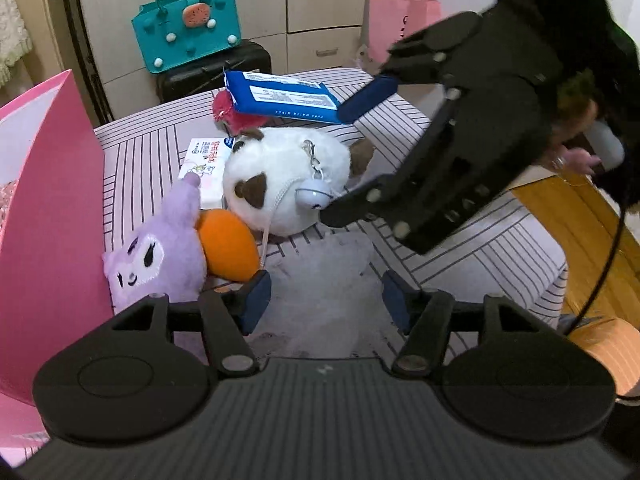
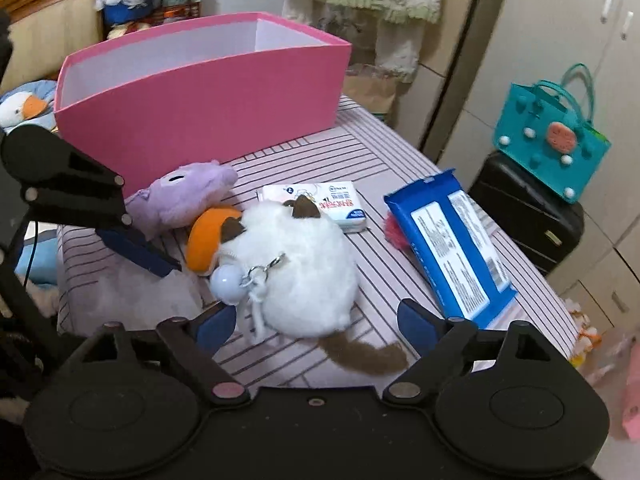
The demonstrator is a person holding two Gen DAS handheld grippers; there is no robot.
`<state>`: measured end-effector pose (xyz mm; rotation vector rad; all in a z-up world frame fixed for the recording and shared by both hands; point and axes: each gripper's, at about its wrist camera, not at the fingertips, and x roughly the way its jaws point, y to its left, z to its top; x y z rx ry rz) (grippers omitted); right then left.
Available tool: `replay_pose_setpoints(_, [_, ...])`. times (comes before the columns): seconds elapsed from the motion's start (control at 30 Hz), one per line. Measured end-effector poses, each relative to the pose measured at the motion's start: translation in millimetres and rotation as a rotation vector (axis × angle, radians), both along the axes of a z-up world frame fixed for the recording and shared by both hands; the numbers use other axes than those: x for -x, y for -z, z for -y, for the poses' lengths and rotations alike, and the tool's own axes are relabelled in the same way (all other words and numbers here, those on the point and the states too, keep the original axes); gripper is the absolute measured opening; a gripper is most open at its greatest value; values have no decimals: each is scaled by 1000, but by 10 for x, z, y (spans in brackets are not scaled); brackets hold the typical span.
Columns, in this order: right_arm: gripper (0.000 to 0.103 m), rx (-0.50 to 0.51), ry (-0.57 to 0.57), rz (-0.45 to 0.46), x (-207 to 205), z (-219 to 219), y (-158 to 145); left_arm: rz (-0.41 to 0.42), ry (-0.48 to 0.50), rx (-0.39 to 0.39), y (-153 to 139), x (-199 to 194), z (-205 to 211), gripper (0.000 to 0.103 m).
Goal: Organize soft objects
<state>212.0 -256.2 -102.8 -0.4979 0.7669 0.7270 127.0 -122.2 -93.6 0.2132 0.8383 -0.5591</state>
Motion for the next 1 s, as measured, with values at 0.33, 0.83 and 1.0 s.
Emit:
replay_pose_setpoints(0.33, [81, -46, -138, -38, -223, -107, 189, -39, -108, 74, 122, -58, -99, 47])
replay_pose_setpoints(0.83, [65, -98, 93, -11, 225, 202, -81, -33, -25, 21, -72, -65, -175, 25])
replay_pose_setpoints(1.0, [65, -107, 119, -34, 389, 249, -211, -10, -16, -19, -173, -1, -230, 25])
